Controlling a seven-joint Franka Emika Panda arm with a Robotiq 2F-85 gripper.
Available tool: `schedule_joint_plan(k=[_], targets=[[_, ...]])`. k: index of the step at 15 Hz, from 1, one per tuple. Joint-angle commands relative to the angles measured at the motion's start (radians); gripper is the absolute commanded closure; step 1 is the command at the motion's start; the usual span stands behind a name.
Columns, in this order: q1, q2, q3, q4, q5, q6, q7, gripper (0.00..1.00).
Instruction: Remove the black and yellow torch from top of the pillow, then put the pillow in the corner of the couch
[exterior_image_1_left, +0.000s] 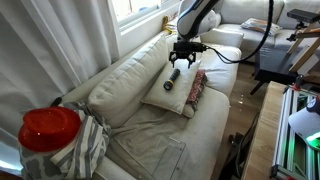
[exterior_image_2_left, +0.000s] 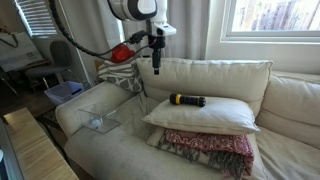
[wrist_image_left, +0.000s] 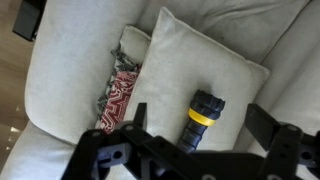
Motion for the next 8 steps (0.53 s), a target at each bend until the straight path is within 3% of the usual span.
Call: schedule_joint_plan(k=[1,4,8], targets=[[0.031,0.210,-0.053,0.178,0.040,0.123,0.016,0.00],[0.033,0.347,-0.076,0.294,0.066,0.230,0.019,0.00],[0.034,0.494,-0.101,0.443,0.092,0.270,0.030,0.00]])
